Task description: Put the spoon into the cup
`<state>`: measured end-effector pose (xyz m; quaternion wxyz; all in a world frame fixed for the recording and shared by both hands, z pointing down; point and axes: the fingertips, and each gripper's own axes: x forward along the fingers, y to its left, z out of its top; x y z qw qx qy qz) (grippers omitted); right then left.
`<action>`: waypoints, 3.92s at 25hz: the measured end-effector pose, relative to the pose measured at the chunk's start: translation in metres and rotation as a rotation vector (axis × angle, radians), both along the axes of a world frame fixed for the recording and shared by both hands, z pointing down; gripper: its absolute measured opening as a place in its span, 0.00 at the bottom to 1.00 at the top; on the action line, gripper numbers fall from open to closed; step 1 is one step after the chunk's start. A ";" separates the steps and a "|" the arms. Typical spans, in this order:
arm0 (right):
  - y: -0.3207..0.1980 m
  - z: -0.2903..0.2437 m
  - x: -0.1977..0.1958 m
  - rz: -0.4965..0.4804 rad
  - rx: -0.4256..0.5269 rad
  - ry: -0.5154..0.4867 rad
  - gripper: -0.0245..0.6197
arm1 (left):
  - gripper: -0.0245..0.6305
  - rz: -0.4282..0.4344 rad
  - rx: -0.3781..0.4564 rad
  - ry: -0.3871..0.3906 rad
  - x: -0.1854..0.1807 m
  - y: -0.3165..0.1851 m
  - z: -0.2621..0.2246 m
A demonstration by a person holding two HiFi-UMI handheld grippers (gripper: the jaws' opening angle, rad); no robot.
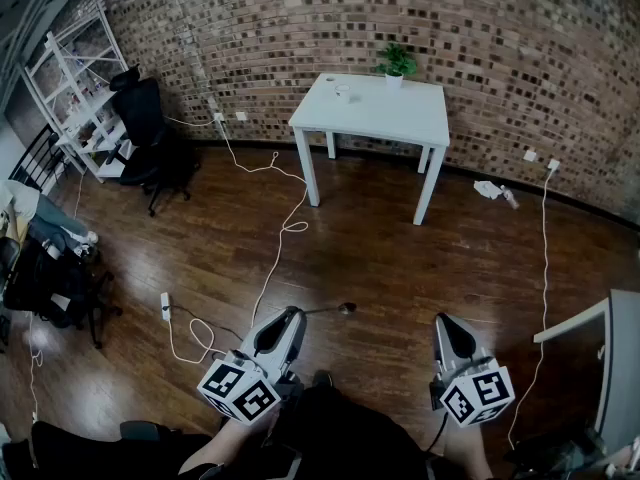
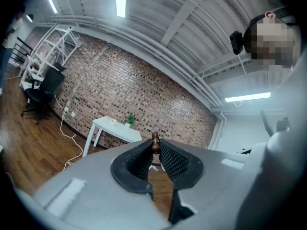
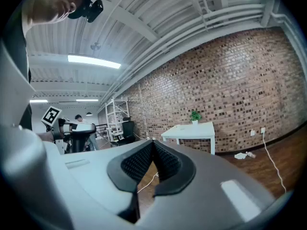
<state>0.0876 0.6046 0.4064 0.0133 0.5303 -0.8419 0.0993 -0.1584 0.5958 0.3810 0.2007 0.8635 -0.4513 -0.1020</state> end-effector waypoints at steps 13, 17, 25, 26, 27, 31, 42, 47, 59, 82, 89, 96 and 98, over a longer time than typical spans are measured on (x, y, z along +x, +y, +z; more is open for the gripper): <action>-0.085 -0.013 -0.101 0.011 -0.012 0.053 0.05 | 0.09 0.048 0.000 0.040 -0.093 -0.100 0.001; -0.110 -0.009 -0.107 0.033 -0.038 0.041 0.05 | 0.09 0.053 -0.017 0.038 -0.102 -0.127 0.003; -0.168 -0.010 -0.082 -0.001 -0.036 0.012 0.05 | 0.09 0.028 -0.023 0.021 -0.074 -0.178 0.002; -0.180 -0.010 -0.079 -0.011 -0.032 0.005 0.05 | 0.09 0.017 -0.017 0.020 -0.070 -0.188 -0.003; -0.191 -0.011 -0.074 -0.020 -0.028 0.001 0.05 | 0.09 0.005 -0.009 0.022 -0.064 -0.195 -0.009; -0.220 -0.021 -0.044 -0.037 -0.003 -0.006 0.05 | 0.09 -0.007 0.025 0.011 -0.030 -0.210 -0.022; -0.281 -0.013 0.024 -0.096 -0.012 -0.004 0.05 | 0.09 -0.038 0.028 -0.034 0.043 -0.279 -0.026; -0.314 -0.008 0.029 -0.073 -0.027 -0.029 0.05 | 0.09 -0.035 -0.014 -0.031 0.044 -0.314 -0.022; -0.417 -0.016 0.006 -0.013 -0.007 0.056 0.05 | 0.09 0.006 0.030 0.044 0.008 -0.438 -0.020; -0.609 -0.016 0.029 -0.024 -0.030 0.009 0.05 | 0.09 0.019 -0.008 0.018 0.042 -0.617 -0.008; -0.660 -0.016 0.073 -0.082 -0.022 -0.012 0.05 | 0.09 -0.006 0.016 -0.025 0.098 -0.670 -0.021; -0.713 -0.012 0.098 -0.100 -0.026 -0.027 0.05 | 0.09 -0.045 -0.026 -0.019 0.117 -0.719 -0.015; -0.728 -0.010 0.097 -0.100 -0.025 -0.025 0.05 | 0.09 -0.038 -0.033 -0.019 0.118 -0.735 -0.012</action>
